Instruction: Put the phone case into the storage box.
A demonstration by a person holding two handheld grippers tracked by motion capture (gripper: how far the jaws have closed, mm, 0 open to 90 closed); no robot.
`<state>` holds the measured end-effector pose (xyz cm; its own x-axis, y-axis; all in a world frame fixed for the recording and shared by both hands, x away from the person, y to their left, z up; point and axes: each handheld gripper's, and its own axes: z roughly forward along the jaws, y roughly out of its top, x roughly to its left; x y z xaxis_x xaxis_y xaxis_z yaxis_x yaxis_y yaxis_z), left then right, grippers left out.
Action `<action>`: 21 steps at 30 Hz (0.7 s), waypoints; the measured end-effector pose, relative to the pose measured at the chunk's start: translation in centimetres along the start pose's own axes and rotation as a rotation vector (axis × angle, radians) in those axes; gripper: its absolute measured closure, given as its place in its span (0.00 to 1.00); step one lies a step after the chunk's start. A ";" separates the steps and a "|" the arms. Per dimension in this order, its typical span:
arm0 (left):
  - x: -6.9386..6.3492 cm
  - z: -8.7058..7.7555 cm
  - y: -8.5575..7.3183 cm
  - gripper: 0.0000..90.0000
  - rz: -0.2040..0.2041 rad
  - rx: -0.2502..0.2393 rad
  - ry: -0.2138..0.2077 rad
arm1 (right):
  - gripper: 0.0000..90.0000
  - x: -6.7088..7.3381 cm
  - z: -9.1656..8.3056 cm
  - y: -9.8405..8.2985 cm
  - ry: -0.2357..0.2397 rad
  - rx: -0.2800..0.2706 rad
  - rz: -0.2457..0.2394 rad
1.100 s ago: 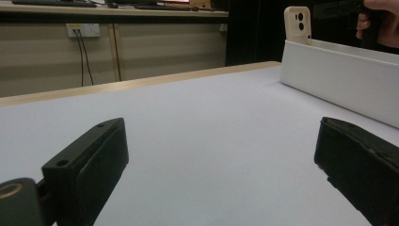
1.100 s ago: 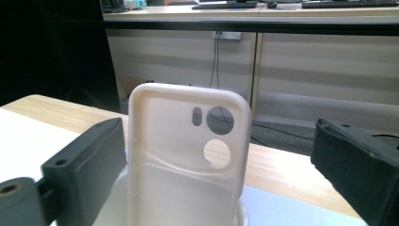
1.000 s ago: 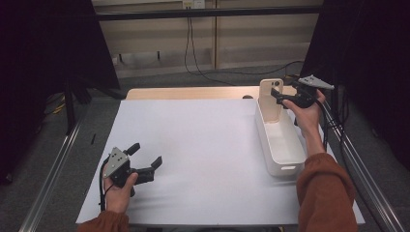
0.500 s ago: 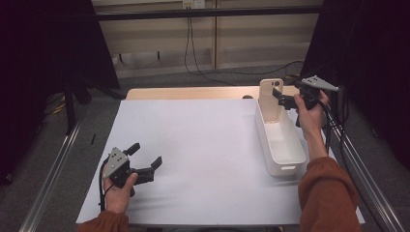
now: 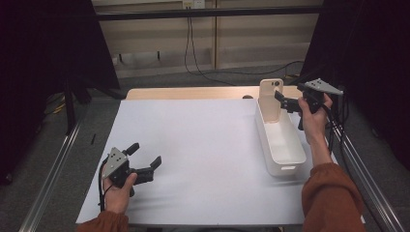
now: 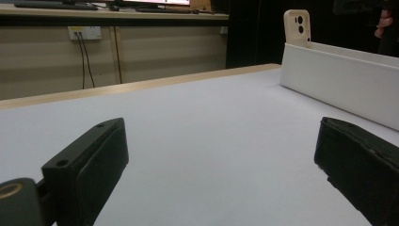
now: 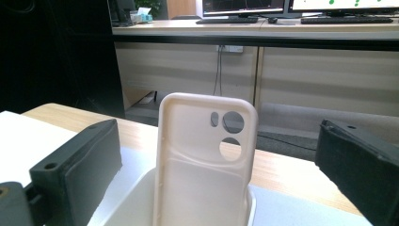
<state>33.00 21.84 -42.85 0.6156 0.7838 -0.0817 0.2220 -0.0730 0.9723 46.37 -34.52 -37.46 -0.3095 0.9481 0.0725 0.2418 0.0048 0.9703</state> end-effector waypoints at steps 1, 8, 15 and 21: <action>0.0 0.0 0.0 0.04 -0.001 0.000 -0.001 | 0.01 0.0 -0.1 0.0 0.004 -0.002 0.000; 0.0 -0.2 0.1 0.04 0.002 -0.008 0.000 | 0.01 0.7 -1.1 -0.4 0.011 -0.007 -0.013; 0.1 -0.4 0.1 0.04 0.004 -0.010 0.001 | 0.00 1.1 -2.5 -0.2 0.016 -0.017 -0.020; 0.2 -0.6 0.1 0.04 -0.012 -0.019 0.004 | 0.00 1.7 -3.6 0.0 0.023 -0.017 -0.034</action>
<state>32.72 22.32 -42.62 0.6096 0.7873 -0.0927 0.2154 -0.0519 0.9751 42.54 -34.07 -36.56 -0.3384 0.9399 0.0449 0.2157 0.0310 0.9760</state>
